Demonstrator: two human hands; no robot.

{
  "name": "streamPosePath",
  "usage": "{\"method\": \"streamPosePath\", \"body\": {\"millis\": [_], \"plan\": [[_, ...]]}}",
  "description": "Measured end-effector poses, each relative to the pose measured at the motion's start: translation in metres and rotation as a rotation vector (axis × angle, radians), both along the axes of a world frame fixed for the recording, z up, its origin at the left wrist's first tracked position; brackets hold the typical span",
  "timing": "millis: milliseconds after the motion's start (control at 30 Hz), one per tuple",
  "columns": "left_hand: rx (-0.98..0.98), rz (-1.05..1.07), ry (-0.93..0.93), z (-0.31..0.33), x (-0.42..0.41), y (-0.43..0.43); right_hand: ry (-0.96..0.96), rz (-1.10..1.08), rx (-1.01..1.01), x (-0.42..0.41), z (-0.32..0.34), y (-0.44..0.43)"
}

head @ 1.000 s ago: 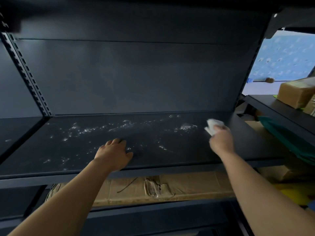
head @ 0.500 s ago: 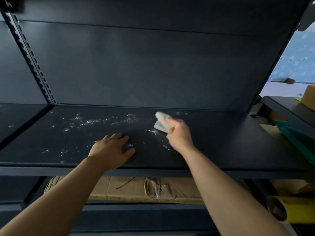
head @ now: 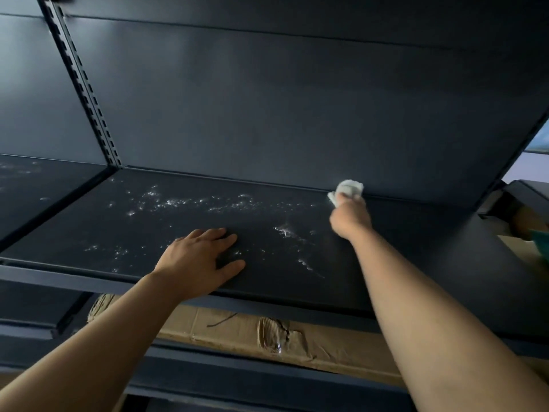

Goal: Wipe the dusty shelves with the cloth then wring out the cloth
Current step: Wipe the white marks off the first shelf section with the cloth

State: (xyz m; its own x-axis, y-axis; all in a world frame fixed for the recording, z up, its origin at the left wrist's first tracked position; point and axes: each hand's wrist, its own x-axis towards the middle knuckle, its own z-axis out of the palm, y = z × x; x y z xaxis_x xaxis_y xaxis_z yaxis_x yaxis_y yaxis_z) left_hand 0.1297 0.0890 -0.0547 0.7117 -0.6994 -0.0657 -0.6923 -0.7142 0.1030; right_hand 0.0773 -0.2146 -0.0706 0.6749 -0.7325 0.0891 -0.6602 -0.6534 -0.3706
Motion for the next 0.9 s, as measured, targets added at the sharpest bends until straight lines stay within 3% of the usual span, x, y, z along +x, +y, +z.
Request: {"method": "streamPosePath", "body": {"millis": [133,233,300,400,533,633,767,900], "plan": [[-0.015,0.011,-0.005,0.001,-0.002,0.000,-0.035,0.261,0.079,0.036,0.007,0.053],[-0.025,0.003,-0.005,0.000,-0.002,0.001,-0.154,0.415,0.312,0.044,0.012,0.091],[-0.038,0.001,-0.016,-0.002,-0.002,0.002,-0.280,0.392,0.395,0.038,0.017,0.097],[-0.042,-0.020,-0.033,-0.004,-0.001,0.003,-0.447,0.208,0.340,0.007,0.026,0.073],[-0.097,-0.059,-0.028,-0.004,0.003,0.012,-0.240,-0.008,0.166,-0.058,0.013,0.033],[-0.111,-0.051,-0.059,-0.003,0.015,0.031,-0.126,-0.039,0.062,-0.069,0.002,0.053],[-0.085,-0.007,-0.060,-0.004,0.036,0.069,-0.086,0.077,0.005,-0.033,0.000,0.118],[-0.078,0.009,-0.059,-0.005,0.051,0.100,-0.137,0.230,0.084,0.004,0.000,0.193]]}}
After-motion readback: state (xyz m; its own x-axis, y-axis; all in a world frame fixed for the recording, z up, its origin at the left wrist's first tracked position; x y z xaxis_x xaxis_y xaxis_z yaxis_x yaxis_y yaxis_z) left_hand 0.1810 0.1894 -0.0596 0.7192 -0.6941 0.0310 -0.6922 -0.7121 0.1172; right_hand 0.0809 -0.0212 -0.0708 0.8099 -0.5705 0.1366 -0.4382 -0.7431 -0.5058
